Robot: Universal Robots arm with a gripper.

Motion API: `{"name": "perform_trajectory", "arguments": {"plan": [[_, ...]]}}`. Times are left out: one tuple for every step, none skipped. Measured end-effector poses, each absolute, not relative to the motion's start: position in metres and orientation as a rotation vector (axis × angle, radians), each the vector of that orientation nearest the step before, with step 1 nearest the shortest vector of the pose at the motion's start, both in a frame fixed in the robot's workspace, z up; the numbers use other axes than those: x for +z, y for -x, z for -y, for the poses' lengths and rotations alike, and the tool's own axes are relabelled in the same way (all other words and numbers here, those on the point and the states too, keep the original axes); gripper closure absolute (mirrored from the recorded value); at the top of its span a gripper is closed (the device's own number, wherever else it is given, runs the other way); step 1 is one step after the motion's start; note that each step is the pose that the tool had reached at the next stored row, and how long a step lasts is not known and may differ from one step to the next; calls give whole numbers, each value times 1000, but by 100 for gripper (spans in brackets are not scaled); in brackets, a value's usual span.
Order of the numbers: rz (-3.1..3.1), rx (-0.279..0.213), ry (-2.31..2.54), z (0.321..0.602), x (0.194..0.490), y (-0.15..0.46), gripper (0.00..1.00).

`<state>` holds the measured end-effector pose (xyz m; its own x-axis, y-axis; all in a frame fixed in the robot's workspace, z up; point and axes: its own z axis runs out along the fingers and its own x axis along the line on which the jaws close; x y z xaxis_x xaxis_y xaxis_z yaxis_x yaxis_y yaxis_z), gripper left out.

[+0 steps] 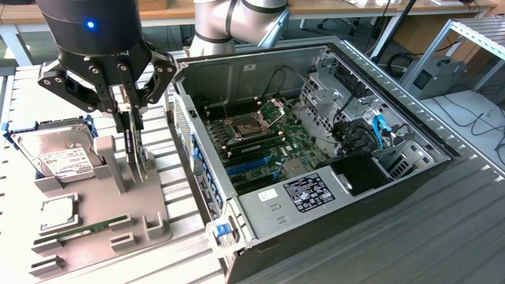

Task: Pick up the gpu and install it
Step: 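Pick up the gpu and move the gpu toward the slot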

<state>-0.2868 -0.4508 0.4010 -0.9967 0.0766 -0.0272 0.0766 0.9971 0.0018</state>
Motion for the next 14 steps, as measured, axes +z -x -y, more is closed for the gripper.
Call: {"name": "perform_trajectory", "arguments": {"plan": [[-3112, 1, -119, 451, 401, 287, 74], [-3112, 1, -119, 451, 401, 287, 74], [-3112, 1, -119, 451, 402, 287, 74], [-3112, 1, -119, 451, 402, 287, 74], [-3112, 1, -119, 451, 402, 287, 74], [-3112, 1, -119, 451, 402, 287, 74], [-3112, 1, -119, 451, 403, 287, 74], [-3112, 1, -119, 451, 403, 287, 74], [-3112, 1, -119, 451, 403, 287, 74], [-3112, 1, -120, 451, 403, 287, 74], [-3112, 1, -119, 451, 404, 287, 74], [-3112, 1, -119, 451, 404, 287, 74], [-3112, 1, -119, 451, 404, 287, 74], [-3112, 1, -119, 451, 404, 287, 74]]}}
